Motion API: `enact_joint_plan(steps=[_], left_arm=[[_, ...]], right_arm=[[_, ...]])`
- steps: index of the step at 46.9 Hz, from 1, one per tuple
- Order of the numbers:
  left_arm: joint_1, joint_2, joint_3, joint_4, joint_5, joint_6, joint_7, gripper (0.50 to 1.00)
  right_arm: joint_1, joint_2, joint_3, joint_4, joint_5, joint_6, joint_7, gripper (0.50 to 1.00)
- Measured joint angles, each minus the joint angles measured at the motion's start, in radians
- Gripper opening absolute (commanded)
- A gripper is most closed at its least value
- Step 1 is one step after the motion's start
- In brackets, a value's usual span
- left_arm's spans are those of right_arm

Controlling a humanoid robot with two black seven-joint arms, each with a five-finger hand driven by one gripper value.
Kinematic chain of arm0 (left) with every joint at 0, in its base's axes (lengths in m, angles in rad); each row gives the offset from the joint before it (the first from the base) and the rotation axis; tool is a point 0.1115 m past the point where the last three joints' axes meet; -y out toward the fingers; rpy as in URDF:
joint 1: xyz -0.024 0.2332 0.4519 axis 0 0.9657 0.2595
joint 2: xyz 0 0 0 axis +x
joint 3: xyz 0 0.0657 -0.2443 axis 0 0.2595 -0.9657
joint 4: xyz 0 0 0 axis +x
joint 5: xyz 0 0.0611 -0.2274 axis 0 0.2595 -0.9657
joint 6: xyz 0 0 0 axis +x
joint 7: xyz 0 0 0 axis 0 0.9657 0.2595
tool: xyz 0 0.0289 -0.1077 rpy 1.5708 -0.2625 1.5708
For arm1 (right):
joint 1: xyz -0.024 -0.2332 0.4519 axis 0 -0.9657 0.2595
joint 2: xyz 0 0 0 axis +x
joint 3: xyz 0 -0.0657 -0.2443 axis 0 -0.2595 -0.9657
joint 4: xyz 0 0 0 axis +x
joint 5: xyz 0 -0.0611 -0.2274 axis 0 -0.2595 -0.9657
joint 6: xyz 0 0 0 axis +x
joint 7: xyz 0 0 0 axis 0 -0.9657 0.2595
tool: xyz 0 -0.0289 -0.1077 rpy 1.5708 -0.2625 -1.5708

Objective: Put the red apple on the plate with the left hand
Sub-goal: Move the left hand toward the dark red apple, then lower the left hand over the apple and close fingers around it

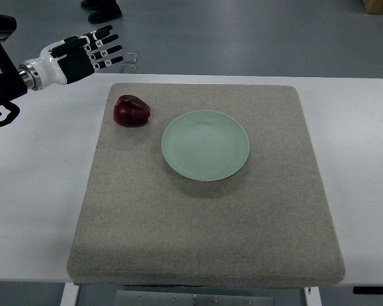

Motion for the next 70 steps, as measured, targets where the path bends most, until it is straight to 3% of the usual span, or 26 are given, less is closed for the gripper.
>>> enact_joint_plan(steps=[29,34,43,52,57,62,70], left_arm=[[-0.032,-0.005,0.059,0.059,0.039,-0.012,-0.015,0.996],[-0.081,-0.002,0.069,0.070,0.266,-0.013,-0.036,0.988],[-0.116,0.011,0.045,0.062,0.718,-0.010,-0.181,0.984],[-0.139,0.013,0.053,0.011,1.144,-0.005,-0.231,0.973],[-0.139,0.015,0.050,-0.037,1.434,0.016,-0.319,0.973],[-0.139,0.013,0.054,-0.058,1.595,0.024,-0.371,0.973],[-0.136,0.003,0.061,-0.082,1.749,0.025,-0.390,0.971]], right_arm=[[0.000,0.000,0.000,-0.001,0.000,0.000,0.000,0.930],[0.000,0.000,0.000,0.000,0.000,0.000,0.000,0.930],[-0.001,0.000,0.000,0.000,0.000,0.000,0.000,0.928],[-0.001,0.000,0.000,0.000,0.000,0.000,0.000,0.928],[0.000,0.000,0.000,0.000,0.000,0.000,0.000,0.928],[0.000,0.000,0.000,0.000,0.000,0.000,0.000,0.928],[-0.001,0.000,0.000,0.000,0.000,0.000,0.000,0.928]])
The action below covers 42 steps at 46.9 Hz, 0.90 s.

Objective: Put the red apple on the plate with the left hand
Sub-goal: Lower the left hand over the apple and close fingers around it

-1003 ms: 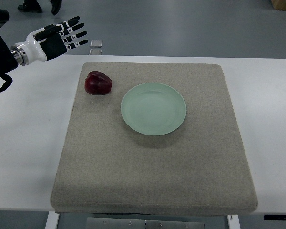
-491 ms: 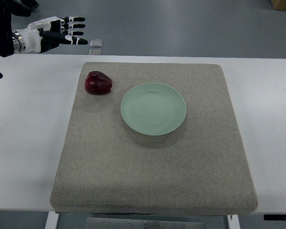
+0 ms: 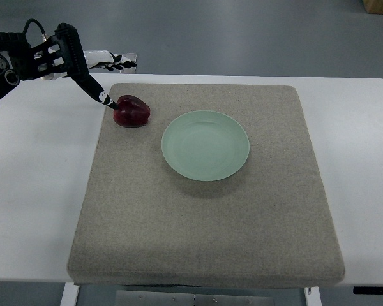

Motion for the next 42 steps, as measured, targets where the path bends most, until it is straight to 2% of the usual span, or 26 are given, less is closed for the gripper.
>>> enact_joint_plan(steps=[10,22,30,42], left_arm=[[0.015,-0.006,0.001,-0.042,0.119,0.000,-0.040,0.971],[0.044,-0.037,0.037,-0.018,0.128,0.006,-0.037,0.977],[0.055,-0.057,0.037,0.015,0.148,0.067,-0.036,0.981],[0.053,-0.066,0.037,0.016,0.148,0.077,-0.036,0.971]], right_arm=[[0.000,0.000,0.000,0.000,0.000,0.000,0.000,0.930],[0.000,0.000,0.000,0.000,0.000,0.000,0.000,0.928],[0.000,0.000,0.000,0.000,0.000,0.000,0.000,0.928],[0.000,0.000,0.000,0.000,0.000,0.000,0.000,0.928]])
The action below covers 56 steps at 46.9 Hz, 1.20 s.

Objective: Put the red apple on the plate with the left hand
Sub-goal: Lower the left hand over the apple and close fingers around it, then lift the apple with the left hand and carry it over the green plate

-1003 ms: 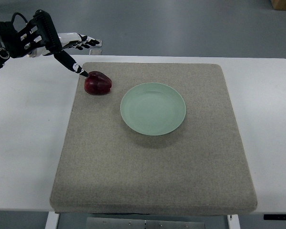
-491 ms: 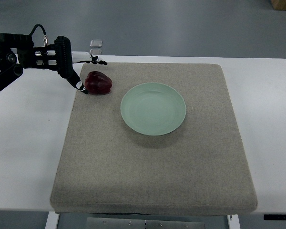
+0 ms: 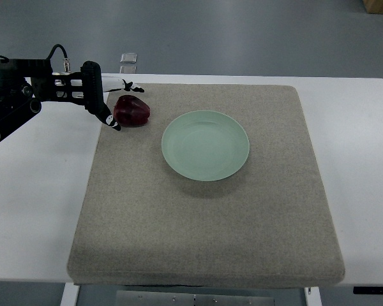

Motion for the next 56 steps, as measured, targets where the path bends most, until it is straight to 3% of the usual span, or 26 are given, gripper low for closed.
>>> enact_joint_plan(steps=[16,21,30,31,44,56], left_arm=[[0.019,-0.028,0.001,0.021,0.017,0.022,0.005,0.840],[0.019,-0.029,0.001,0.021,0.044,0.029,0.006,0.759],[0.019,-0.025,0.001,0.022,0.058,0.030,0.005,0.510],[0.019,-0.024,0.001,0.022,0.058,0.030,0.005,0.500],[-0.008,-0.004,-0.011,-0.045,0.047,0.032,-0.006,0.500],[-0.018,0.062,-0.029,-0.280,0.037,0.031,-0.037,0.500]], right_arm=[[0.000,0.000,0.000,0.000,0.000,0.000,0.000,0.928],[0.000,0.000,0.000,-0.001,0.000,0.000,0.000,0.928],[0.000,0.000,0.000,0.000,0.000,0.000,0.000,0.928],[0.000,0.000,0.000,0.000,0.000,0.000,0.000,0.928],[0.000,0.000,0.000,0.000,0.000,0.000,0.000,0.928],[0.000,0.000,0.000,0.000,0.000,0.000,0.000,0.928]])
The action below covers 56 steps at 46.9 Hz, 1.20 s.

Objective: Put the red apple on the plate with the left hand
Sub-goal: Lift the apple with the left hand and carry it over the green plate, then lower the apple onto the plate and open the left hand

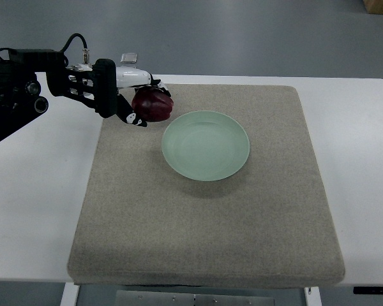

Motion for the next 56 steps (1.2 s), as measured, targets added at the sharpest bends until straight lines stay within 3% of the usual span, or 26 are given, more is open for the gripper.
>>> enact_joint_plan(steps=[8,24,43,46,49,52,55,56], left_arm=[[0.014,-0.058,0.011,-0.030,0.013,0.015,0.001,0.500],[0.023,-0.208,0.060,0.041,0.036,0.044,0.011,0.500],[0.031,-0.236,0.070,0.064,0.104,0.050,0.011,0.505],[0.033,-0.236,0.079,0.064,0.110,0.050,0.011,0.623],[0.034,-0.236,0.080,0.064,0.110,0.050,0.012,0.803],[0.034,-0.236,0.081,0.064,0.110,0.050,0.012,0.855],[0.034,-0.236,0.081,0.063,0.110,0.050,0.012,0.953],[0.034,-0.236,0.081,0.063,0.110,0.050,0.012,0.964]], right_arm=[[0.000,0.000,0.000,0.000,0.000,0.000,0.000,0.928],[0.000,0.000,0.000,0.000,0.000,0.000,0.000,0.928],[0.000,0.000,0.000,0.000,0.000,0.000,0.000,0.928],[0.000,0.000,0.000,0.000,0.000,0.000,0.000,0.928],[0.001,0.000,0.000,0.000,0.000,0.000,0.000,0.928],[0.000,0.000,0.000,0.000,0.000,0.000,0.000,0.928],[0.000,0.000,0.000,0.000,0.000,0.000,0.000,0.928],[0.000,0.000,0.000,0.000,0.000,0.000,0.000,0.928]])
